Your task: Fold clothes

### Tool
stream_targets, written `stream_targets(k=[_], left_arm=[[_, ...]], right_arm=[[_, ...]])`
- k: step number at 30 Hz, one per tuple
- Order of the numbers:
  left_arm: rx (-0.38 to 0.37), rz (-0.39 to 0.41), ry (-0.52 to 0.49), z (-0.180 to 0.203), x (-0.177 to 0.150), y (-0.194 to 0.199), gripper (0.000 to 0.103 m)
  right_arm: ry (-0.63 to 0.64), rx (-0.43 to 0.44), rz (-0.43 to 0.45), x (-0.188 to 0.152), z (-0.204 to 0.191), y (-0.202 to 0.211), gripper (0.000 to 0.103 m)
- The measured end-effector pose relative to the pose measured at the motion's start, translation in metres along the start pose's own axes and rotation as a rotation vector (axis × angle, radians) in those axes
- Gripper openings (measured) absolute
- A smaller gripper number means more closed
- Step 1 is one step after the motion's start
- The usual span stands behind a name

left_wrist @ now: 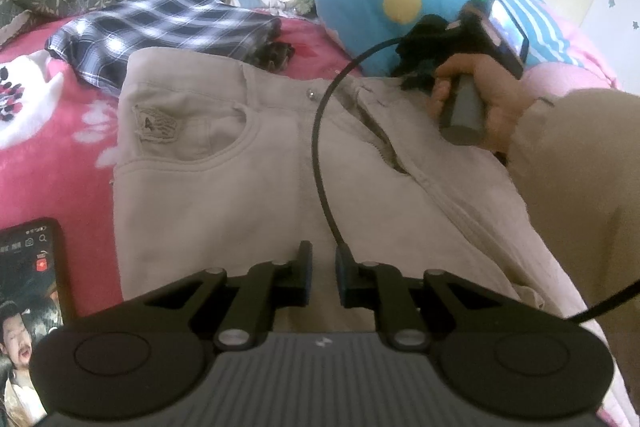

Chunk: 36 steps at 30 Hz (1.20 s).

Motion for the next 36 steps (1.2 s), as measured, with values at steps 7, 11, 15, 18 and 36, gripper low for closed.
stream_targets(k=[7, 11, 15, 18, 36], left_arm=[[0.005, 0.001, 0.003, 0.0, 0.001, 0.0, 0.014], [0.009, 0.001, 0.002, 0.002, 0.0, 0.0, 0.015], [0.013, 0.002, -0.002, 0.003, 0.0, 0.0, 0.015], [0.01, 0.001, -0.007, 0.002, 0.0, 0.0, 0.015], [-0.057, 0.027, -0.012, 0.018, -0.003, 0.022, 0.033]], right_arm=[[0.035, 0.165, -0.029, -0.002, -0.01, 0.057, 0.044], [0.188, 0.187, -0.063, -0.024, -0.019, 0.083, 0.039], [0.272, 0.125, -0.126, -0.047, -0.021, 0.062, 0.028], [0.312, 0.118, -0.166, -0.064, -0.023, 0.042, 0.026], [0.418, -0.026, 0.351, 0.041, 0.081, 0.311, 0.03]])
Point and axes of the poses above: each gripper's, at about its wrist camera, not at the fingertips, and y roughly against the way its jaws point, z to its right, x to its top, the point moved 7 cm from there along -y, roughly the way its jaws point, and after that the axes turned 12 degrees about -y, right-handed, at the moved point
